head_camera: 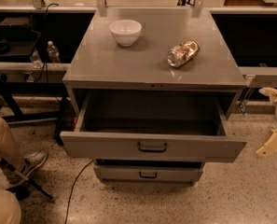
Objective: Open top drawer
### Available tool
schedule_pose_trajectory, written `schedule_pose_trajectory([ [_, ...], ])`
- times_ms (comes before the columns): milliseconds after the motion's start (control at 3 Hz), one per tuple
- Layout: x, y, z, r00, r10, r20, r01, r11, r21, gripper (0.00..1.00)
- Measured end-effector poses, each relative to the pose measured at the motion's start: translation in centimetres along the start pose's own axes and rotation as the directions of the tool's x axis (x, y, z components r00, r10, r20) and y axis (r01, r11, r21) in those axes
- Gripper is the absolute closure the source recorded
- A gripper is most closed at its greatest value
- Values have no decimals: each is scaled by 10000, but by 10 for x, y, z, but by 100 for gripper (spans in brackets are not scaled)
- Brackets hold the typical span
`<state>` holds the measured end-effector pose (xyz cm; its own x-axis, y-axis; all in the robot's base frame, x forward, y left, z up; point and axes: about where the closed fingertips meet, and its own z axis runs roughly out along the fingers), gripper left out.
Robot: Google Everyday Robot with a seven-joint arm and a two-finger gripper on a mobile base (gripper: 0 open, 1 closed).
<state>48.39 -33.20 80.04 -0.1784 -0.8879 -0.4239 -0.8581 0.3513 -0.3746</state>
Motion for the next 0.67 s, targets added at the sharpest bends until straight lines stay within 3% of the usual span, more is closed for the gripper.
schedule_pose_trajectory([
  [667, 18, -7, -21, 9968, 720, 352, -723, 9974, 59, 0],
])
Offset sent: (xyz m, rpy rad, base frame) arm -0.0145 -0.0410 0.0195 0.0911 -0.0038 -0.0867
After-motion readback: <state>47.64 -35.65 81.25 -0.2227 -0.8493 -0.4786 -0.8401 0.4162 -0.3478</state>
